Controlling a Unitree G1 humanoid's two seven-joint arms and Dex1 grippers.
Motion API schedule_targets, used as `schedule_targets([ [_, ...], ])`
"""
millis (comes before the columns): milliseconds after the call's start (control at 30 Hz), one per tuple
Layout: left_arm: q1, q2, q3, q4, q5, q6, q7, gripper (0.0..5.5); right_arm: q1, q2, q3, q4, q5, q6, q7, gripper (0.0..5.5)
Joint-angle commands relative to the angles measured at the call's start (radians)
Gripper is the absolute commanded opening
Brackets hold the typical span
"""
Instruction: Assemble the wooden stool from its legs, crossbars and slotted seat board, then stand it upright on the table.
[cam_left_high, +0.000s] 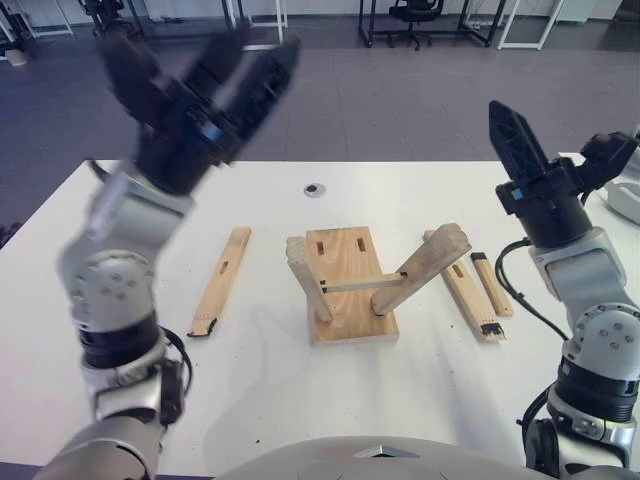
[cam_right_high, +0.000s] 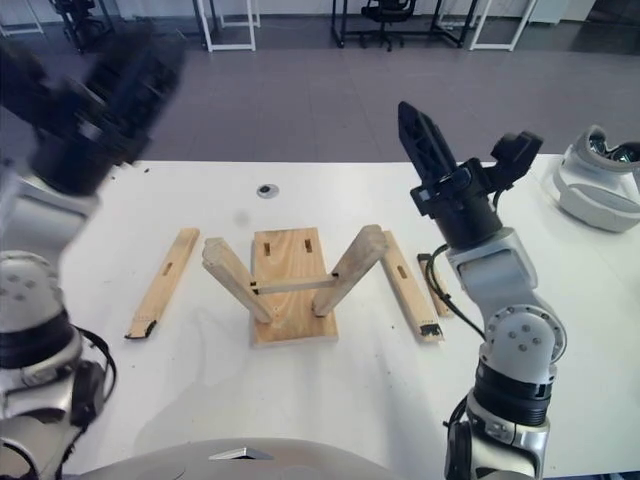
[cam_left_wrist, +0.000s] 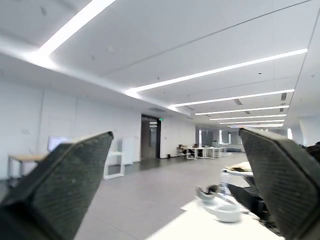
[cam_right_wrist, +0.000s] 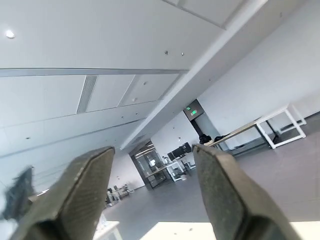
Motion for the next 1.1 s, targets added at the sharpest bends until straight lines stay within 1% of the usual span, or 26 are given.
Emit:
schedule_targets([
  [33,0.095,0.063,-0.010,0.010,0.046,0.036,-0.066,4.65,-0.012,-0.044,0.033,0.048,-0.093,0.028,0.039,2.88],
  [67,0.157,0.090,-0.013,-0.011,0.068,0.042,-0.099,4.65,-0.006,-0.069,0.072,0.088,-0.173,0.039,0.052,2.88],
  [100,0.261,0.138,-0.003,-0.029,0.115,0.041,-0.156,4.65,0.011,-0.117,0.141,0.145,-0.296,0.034,0.108,2.88],
  [133,0.344,0.180,0.007,-0.036,0.147,0.044,-0.210,4.65,0.038,-0.156,0.189,0.180,-0.385,0.025,0.169,2.88],
  [167,0.453,0.244,0.029,-0.044,0.181,0.045,-0.308,4.65,0.082,-0.206,0.245,0.201,-0.461,0.011,0.278,2.88],
  [200,0.551,0.317,0.050,-0.031,0.234,0.033,-0.408,4.65,0.129,-0.249,0.292,0.197,-0.512,-0.002,0.387,2.88],
  [267,0.681,0.431,0.088,0.002,0.320,0.006,-0.566,4.65,0.190,-0.296,0.348,0.152,-0.556,-0.010,0.540,2.88],
  [333,0.771,0.499,0.104,0.006,0.370,-0.002,-0.670,4.65,0.215,-0.311,0.384,0.073,-0.556,0.003,0.628,2.88],
  [400,0.869,0.546,0.066,-0.045,0.420,-0.003,-0.746,4.65,0.227,-0.315,0.438,-0.016,-0.567,0.014,0.677,2.88],
  [467,0.933,0.579,-0.031,-0.092,0.528,-0.030,-0.759,4.65,0.229,-0.301,0.490,-0.068,-0.597,0.014,0.689,2.88],
  [500,0.936,0.578,-0.092,-0.107,0.574,-0.040,-0.749,4.65,0.219,-0.289,0.507,-0.052,-0.640,-0.006,0.684,2.88],
  [567,0.919,0.558,-0.207,-0.107,0.653,-0.067,-0.738,4.65,0.133,-0.249,0.531,0.127,-0.816,-0.100,0.607,2.88],
  [633,0.869,0.538,-0.314,-0.055,0.777,-0.126,-0.705,4.65,-0.016,-0.212,0.585,0.426,-1.065,-0.217,0.477,2.88],
  [667,0.823,0.505,-0.365,-0.012,0.838,-0.165,-0.678,4.65,-0.094,-0.179,0.600,0.579,-1.138,-0.266,0.432,2.88],
  [700,0.778,0.458,-0.401,0.029,0.868,-0.187,-0.651,4.65,-0.158,-0.143,0.611,0.714,-1.179,-0.306,0.422,2.88],
  [733,0.738,0.407,-0.452,0.087,0.920,-0.222,-0.617,4.65,-0.233,-0.099,0.653,0.887,-1.247,-0.368,0.409,2.88],
  [833,0.669,0.314,-0.555,0.196,1.011,-0.274,-0.575,4.65,-0.398,-0.009,0.725,1.272,-1.385,-0.494,0.390,2.88],
  [900,0.637,0.264,-0.586,0.251,1.005,-0.281,-0.582,4.65,-0.449,0.022,0.738,1.417,-1.414,-0.533,0.445,2.88],
  [933,0.601,0.234,-0.610,0.315,1.027,-0.302,-0.585,4.65,-0.446,0.024,0.735,1.452,-1.403,-0.565,0.530,2.88],
  [1033,0.361,0.131,-0.665,0.656,1.127,-0.435,-0.565,4.65,-0.366,-0.056,0.688,1.399,-1.313,-0.632,0.833,2.88],
  [1100,0.178,0.050,-0.653,0.909,1.150,-0.530,-0.494,4.65,-0.293,-0.133,0.654,1.312,-1.282,-0.652,0.936,2.88],
])
